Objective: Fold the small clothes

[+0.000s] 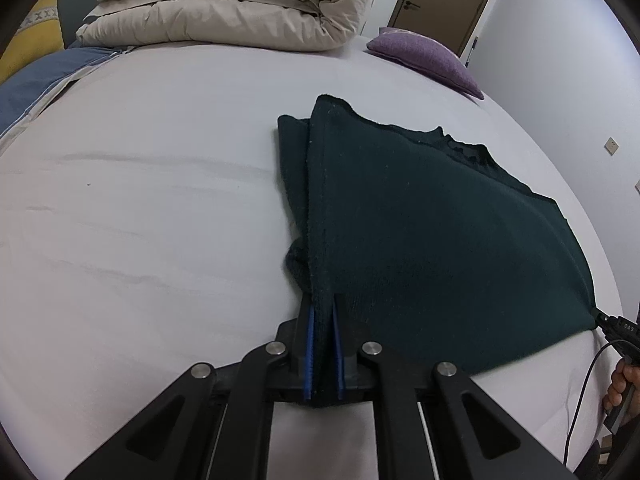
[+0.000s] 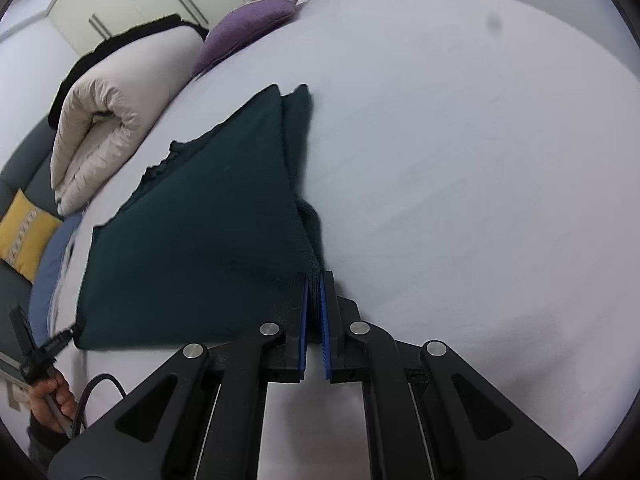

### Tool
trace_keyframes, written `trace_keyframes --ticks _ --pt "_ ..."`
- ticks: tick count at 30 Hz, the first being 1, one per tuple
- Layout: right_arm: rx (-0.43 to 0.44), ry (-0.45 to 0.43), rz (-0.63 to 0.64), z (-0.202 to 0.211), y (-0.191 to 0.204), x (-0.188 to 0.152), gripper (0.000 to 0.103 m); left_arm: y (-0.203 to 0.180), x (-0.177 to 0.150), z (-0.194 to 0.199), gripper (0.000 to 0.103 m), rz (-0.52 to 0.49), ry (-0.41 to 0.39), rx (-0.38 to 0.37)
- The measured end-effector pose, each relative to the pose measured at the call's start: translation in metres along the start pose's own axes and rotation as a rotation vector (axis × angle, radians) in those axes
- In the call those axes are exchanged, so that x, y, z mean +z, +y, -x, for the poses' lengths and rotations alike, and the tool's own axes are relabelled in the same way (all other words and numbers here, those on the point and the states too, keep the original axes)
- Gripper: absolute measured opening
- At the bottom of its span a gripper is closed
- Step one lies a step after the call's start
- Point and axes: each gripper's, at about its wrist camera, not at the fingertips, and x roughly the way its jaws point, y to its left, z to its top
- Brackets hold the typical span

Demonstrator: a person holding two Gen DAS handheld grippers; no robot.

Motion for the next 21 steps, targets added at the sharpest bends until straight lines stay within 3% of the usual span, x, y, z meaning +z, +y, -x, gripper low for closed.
trace_keyframes --ticks 10,15,19,21 --pt "-0.011 0.009 0.016 -0.006 -0.001 -0.002 0.006 0.006 -0.003 -0.004 0.010 0.006 0.008 -0.027" --pt "-0.012 0.010 -0.021 0.005 0.001 -0.001 0.025 0.012 -0.005 0.012 0.023 0.025 0.003 -0.016" --pt "-0.075 -0.093 -0.031 0.037 0.006 0.006 0.032 0.002 0.008 0.040 0.024 -0.009 -0.087 0.040" --pt "-0.027 -0.124 -0.016 0.045 0.022 0.016 0.032 -0.014 0.022 0.045 0.027 -0.055 -0.130 0.045"
